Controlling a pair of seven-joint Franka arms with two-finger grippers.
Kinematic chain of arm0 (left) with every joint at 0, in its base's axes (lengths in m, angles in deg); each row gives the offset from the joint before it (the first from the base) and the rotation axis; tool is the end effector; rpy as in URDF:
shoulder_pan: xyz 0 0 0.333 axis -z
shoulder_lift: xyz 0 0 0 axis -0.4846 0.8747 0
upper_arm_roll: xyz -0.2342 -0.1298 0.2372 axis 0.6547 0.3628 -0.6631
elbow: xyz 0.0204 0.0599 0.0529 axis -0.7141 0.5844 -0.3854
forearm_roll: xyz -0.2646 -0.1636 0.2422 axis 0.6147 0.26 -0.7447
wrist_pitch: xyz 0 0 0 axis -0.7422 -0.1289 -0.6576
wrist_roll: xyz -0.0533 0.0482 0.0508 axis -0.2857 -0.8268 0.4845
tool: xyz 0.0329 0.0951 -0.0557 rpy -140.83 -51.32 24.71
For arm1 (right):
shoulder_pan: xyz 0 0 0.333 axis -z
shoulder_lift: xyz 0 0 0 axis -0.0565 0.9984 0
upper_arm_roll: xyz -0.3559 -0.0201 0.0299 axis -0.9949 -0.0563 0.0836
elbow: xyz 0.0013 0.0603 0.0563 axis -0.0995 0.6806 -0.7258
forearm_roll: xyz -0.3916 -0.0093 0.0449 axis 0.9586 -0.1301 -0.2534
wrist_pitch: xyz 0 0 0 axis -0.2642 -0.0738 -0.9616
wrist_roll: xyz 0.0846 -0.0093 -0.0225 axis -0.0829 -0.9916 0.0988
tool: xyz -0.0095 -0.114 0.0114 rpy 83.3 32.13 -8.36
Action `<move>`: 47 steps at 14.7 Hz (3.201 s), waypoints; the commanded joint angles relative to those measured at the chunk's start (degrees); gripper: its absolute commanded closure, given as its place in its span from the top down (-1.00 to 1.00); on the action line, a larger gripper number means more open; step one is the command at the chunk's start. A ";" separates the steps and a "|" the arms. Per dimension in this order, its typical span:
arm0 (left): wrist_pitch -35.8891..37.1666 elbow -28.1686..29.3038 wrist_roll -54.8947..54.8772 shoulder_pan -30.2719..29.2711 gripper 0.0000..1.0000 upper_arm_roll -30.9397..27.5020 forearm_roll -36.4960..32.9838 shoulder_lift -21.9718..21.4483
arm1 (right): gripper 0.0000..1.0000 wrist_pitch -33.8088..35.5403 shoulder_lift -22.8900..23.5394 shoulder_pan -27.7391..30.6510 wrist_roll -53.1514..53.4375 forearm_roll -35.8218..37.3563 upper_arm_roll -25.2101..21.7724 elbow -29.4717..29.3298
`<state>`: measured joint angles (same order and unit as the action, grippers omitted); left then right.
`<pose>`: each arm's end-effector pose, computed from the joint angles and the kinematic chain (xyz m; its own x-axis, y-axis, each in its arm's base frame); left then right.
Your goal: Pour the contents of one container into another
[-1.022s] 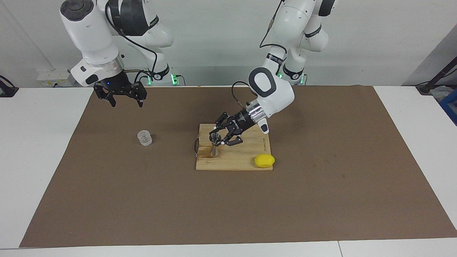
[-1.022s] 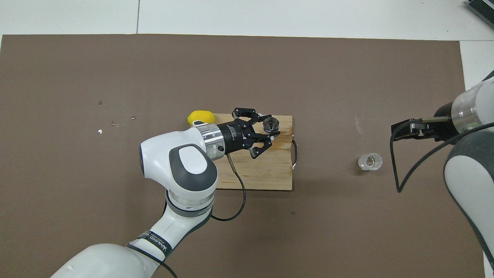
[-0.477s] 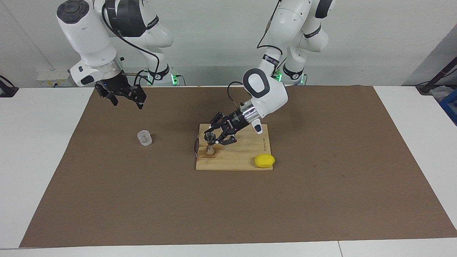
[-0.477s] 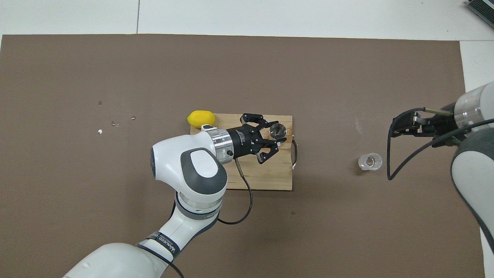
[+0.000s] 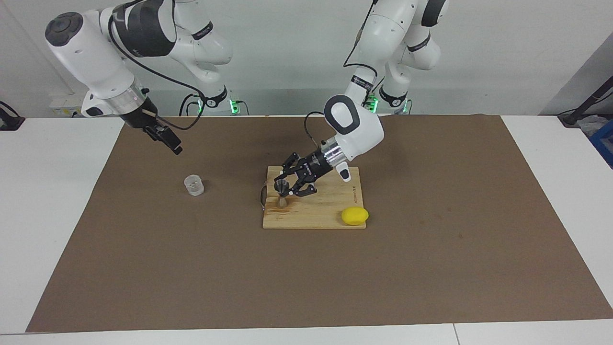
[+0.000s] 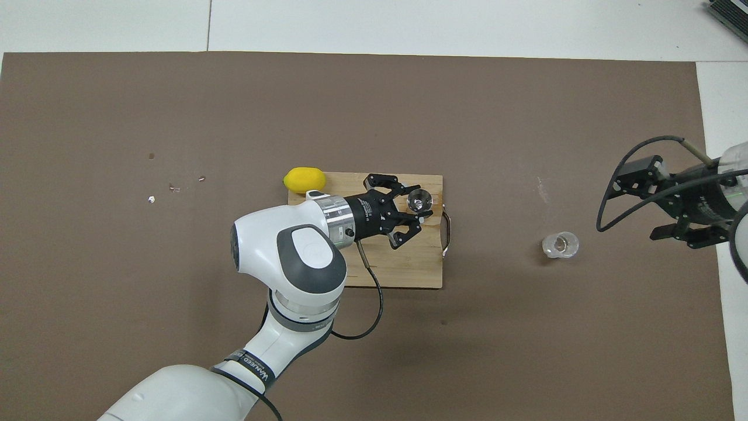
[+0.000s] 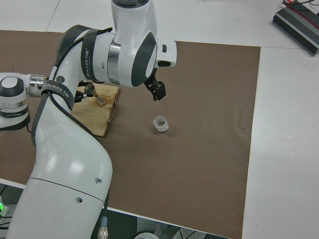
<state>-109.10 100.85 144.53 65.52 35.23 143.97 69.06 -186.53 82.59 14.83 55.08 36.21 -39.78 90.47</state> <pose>0.5170 -0.4149 0.3651 -0.2726 0.4154 -0.8678 0.9356 0.3247 -0.1384 0.5395 -0.0221 0.5714 0.7097 -0.6811 -0.1800 -0.7019 -0.7054 -0.0984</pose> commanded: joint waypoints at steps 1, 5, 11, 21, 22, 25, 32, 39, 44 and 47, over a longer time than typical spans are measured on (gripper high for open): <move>-1.66 -1.41 0.21 1.35 1.00 -0.99 -0.09 0.85 | 1.00 -3.92 0.15 3.34 8.61 -4.14 0.41 4.13; -1.58 -1.41 0.47 1.26 1.00 -0.90 -0.27 -0.46 | 1.00 -4.46 7.61 7.91 17.42 -12.05 0.41 4.23; -1.31 -1.49 1.00 0.03 1.00 -1.34 -5.16 -5.73 | 1.00 -9.63 12.63 12.84 17.61 -18.20 0.41 7.47; -1.57 0.87 1.18 -16.12 1.00 -1.25 -39.70 -14.78 | 1.00 -12.02 22.74 15.91 6.19 -27.78 0.41 9.85; -0.79 1.49 1.61 -18.32 1.00 -1.25 -42.08 -15.84 | 1.00 -11.93 22.74 15.74 6.18 -28.40 0.41 10.12; 5.08 4.66 1.27 -23.07 1.00 -1.25 -60.13 -19.27 | 1.00 -13.24 21.69 14.77 5.13 -31.21 0.50 14.41; 23.36 2.99 -9.86 -27.13 1.00 -1.34 -95.71 -20.95 | 0.97 -13.42 20.46 13.81 2.75 -33.59 0.76 17.68; 34.96 0.36 -49.39 -31.52 1.00 -1.34 -98.97 -22.27 | -0.20 -12.98 20.46 13.28 1.52 -33.59 0.76 17.68; 51.91 -8.33 -66.04 -31.87 1.00 -1.43 -98.97 -23.14 | -1.00 -13.07 20.37 13.10 1.87 -33.59 0.94 16.71; 58.53 -12.30 -68.70 -31.79 1.00 -2.04 -98.97 -23.75 | -1.00 -13.68 19.76 11.70 4.49 -33.59 1.02 15.48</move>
<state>-54.43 90.97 78.05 34.03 33.23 46.10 45.71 -199.14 104.22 27.27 58.51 4.27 -39.11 105.91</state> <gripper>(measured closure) 0.000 0.498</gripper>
